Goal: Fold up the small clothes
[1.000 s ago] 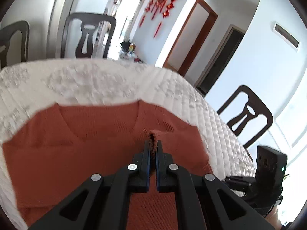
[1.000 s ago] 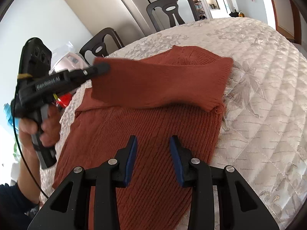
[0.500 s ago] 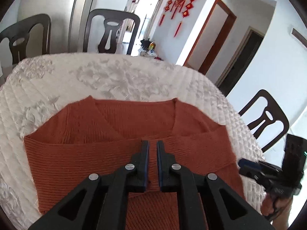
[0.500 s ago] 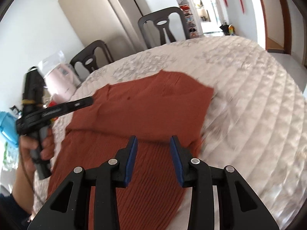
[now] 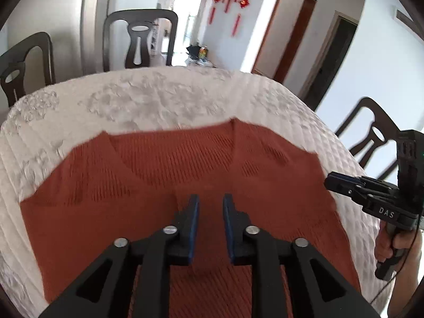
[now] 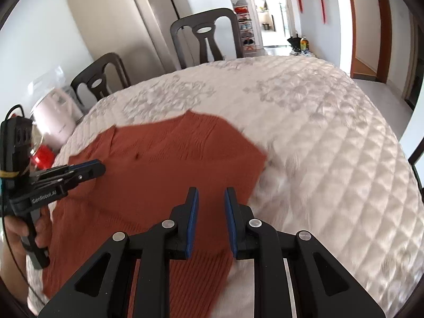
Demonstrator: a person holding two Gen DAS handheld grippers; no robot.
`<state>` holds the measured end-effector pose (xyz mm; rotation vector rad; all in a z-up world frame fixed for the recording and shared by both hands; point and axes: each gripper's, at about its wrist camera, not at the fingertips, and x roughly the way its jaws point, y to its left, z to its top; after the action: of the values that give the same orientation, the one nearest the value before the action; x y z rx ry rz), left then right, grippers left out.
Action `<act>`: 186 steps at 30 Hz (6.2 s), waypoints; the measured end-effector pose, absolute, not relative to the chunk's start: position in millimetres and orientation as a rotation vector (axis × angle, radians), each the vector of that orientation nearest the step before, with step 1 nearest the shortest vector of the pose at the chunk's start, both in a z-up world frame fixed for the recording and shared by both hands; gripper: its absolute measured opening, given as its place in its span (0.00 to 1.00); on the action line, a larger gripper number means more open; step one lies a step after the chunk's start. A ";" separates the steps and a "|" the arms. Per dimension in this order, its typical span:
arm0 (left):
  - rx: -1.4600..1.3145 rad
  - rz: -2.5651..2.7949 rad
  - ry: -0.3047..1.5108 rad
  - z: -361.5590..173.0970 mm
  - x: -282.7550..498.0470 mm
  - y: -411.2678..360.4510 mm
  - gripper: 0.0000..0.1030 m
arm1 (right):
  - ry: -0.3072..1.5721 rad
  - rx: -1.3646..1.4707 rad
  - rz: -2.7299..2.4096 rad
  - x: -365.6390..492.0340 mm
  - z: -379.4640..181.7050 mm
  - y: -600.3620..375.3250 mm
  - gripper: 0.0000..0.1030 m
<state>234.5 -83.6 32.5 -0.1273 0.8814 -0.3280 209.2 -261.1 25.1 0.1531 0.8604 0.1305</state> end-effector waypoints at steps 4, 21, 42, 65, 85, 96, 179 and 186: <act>-0.122 -0.318 0.938 14.7 253.3 -88.2 0.25 | 0.887 0.151 0.127 226.7 13.0 -268.8 0.19; -0.122 -0.112 0.887 17.6 175.1 15.2 0.25 | 0.888 0.020 0.204 161.9 20.9 -247.7 0.19; -0.119 -0.097 0.811 36.1 117.7 23.8 0.37 | 0.865 0.075 0.289 117.6 43.6 -243.3 0.44; -0.295 -0.154 0.862 8.0 12.8 16.8 0.41 | 0.954 0.302 0.406 25.8 2.3 -245.5 0.45; -0.401 -0.212 0.839 1.7 5.9 3.7 0.50 | 0.953 0.427 0.522 21.7 -5.8 -233.6 0.45; -0.412 -0.183 0.857 -1.1 -5.4 6.5 0.26 | 0.971 0.372 0.488 23.3 -8.9 -231.2 0.14; -0.561 -0.104 0.727 38.8 207.7 78.7 0.25 | 0.849 0.637 0.401 245.7 26.3 -290.2 0.47; -0.352 -0.179 0.788 31.5 177.9 35.0 0.25 | 0.845 0.355 0.360 193.6 26.7 -261.9 0.47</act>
<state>177.9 35.0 31.5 -0.3518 0.7882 -0.1795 193.6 -261.9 26.7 0.3548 0.8449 0.3601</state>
